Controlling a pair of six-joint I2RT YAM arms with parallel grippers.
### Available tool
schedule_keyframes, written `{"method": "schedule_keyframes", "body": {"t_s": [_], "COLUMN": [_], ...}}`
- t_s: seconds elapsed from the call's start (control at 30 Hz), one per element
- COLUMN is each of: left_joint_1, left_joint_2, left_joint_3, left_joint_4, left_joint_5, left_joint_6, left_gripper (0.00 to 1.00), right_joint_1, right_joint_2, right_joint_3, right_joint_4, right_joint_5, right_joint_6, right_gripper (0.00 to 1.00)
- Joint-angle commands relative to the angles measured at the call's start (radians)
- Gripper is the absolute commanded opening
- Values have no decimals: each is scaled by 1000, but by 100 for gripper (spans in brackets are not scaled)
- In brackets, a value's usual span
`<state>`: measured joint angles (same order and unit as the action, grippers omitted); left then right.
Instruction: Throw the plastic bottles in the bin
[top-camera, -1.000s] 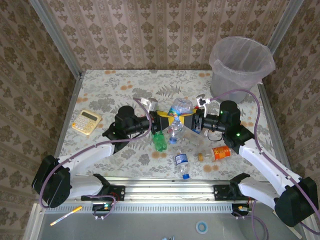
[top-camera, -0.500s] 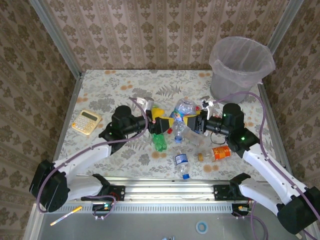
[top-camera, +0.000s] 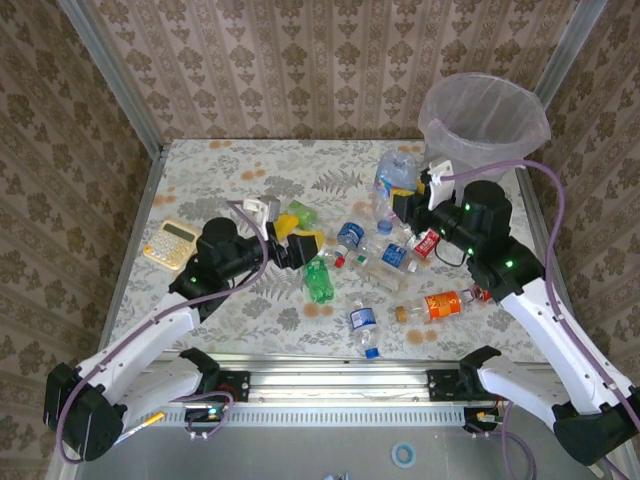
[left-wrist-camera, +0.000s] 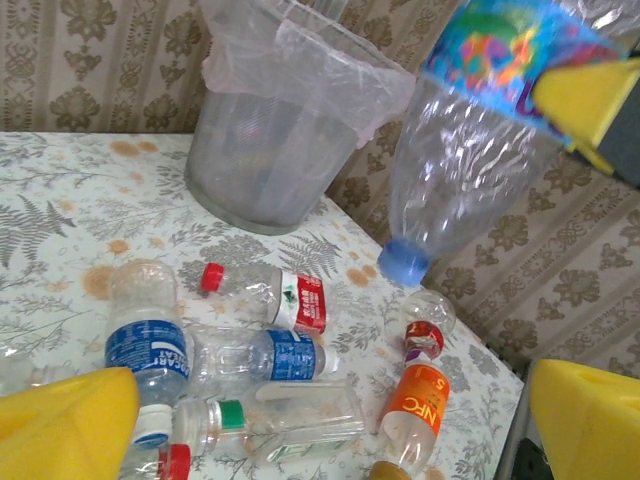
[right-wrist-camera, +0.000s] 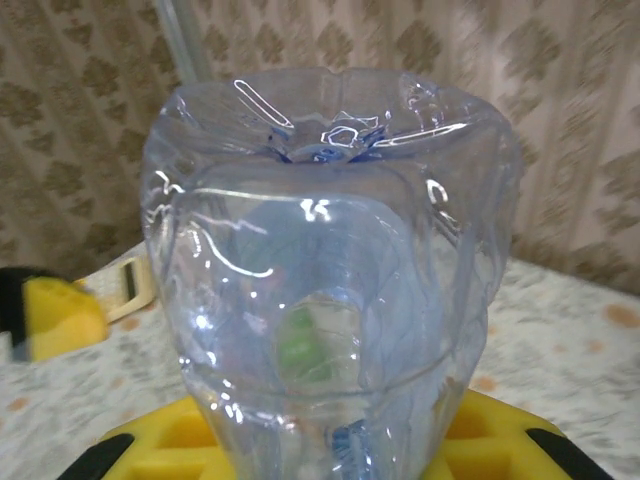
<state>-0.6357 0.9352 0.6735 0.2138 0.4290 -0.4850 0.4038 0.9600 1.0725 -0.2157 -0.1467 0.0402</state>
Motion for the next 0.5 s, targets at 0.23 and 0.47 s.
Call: {"method": "schedule_keyframes", "body": {"t_s": [0.23, 0.47], "left_joint_1": [31, 47], "left_joint_2": [-20, -11], "left_joint_3": [-18, -25], "left_joint_4": [-54, -60], "left_joint_5": [-27, -30], "left_joint_6": [36, 34], "left_gripper": [100, 100], "right_joint_1": [5, 5], "right_joint_2": [148, 232], "right_joint_3": [241, 327], "right_joint_4": [68, 292], "right_joint_5": [389, 489], "right_joint_6": [-399, -626], "right_gripper": [26, 25]}}
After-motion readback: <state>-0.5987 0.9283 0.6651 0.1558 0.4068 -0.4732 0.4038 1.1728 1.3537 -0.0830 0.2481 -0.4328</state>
